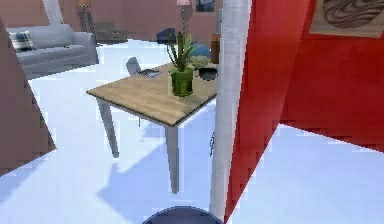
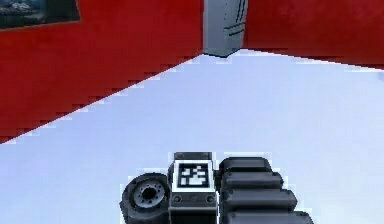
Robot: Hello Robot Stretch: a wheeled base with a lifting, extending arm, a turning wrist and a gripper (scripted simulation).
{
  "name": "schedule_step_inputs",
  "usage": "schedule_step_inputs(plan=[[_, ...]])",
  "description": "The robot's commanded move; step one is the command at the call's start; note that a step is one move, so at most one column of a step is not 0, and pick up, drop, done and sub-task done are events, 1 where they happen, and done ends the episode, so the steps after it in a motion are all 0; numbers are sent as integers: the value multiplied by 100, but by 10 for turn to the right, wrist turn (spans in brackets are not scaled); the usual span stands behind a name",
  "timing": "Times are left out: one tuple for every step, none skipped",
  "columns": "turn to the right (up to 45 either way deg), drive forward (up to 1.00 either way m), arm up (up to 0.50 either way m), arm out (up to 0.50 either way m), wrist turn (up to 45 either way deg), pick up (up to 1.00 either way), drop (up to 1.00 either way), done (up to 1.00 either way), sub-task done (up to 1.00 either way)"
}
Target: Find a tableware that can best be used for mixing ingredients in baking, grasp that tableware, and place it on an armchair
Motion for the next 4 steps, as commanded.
schedule_step_inputs(plan=[[0, 30, 0, 0, 0, 0, 0, 0, 0], [-450, 0, 0, 0, 0, 0, 0, 0, 0], [-360, 0, 0, 0, 0, 0, 0, 0, 0], [0, 60, 0, 0, 0, 0, 0, 0, 0]])
